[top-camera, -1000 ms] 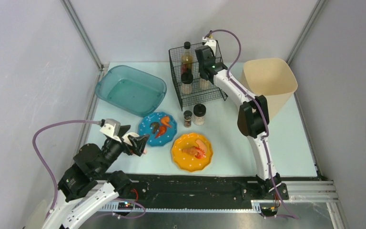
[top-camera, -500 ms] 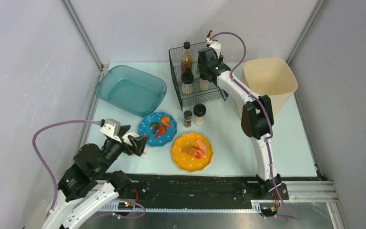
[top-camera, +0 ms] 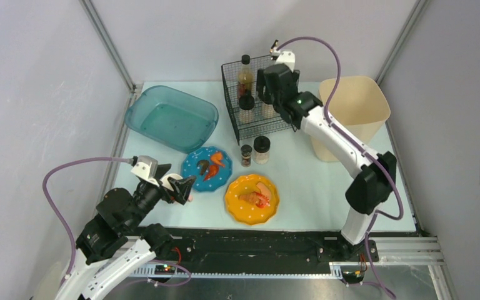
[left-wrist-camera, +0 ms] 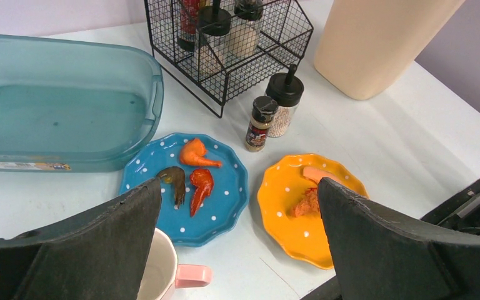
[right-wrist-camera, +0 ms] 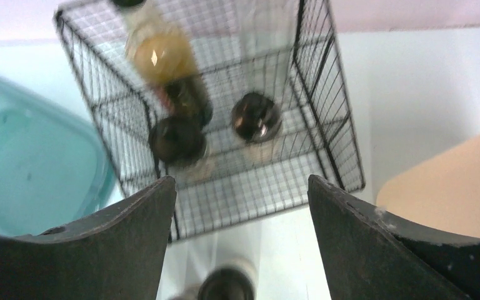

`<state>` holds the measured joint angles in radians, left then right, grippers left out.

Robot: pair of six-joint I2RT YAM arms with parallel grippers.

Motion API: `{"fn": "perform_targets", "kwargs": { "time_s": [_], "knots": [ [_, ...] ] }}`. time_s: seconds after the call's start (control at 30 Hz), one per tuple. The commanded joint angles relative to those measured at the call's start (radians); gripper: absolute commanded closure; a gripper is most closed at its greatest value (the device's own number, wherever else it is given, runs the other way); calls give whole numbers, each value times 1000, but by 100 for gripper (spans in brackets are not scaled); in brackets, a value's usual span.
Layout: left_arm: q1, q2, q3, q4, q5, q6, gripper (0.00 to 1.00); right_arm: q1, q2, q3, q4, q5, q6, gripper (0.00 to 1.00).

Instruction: Clear the kitchen counter

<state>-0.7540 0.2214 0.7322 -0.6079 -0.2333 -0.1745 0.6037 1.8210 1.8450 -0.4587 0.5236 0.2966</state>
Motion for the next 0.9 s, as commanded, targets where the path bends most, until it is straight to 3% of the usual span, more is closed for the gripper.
{"fn": "perform_targets", "kwargs": {
  "time_s": [0.0,0.27,0.43,0.87],
  "knots": [
    [7,8,-5,29,-6,18,2,69,-111,-169,-23,-7,19,19],
    [6,9,-5,28,1,18,2,161,-191,-366,-37,-15,95,25],
    [6,4,-4,27,-4,18,2,217,-158,-391,-42,52,98,26],
    [6,5,-6,27,-9,17,2,220,-61,-401,-1,87,156,37]
  ]
}}
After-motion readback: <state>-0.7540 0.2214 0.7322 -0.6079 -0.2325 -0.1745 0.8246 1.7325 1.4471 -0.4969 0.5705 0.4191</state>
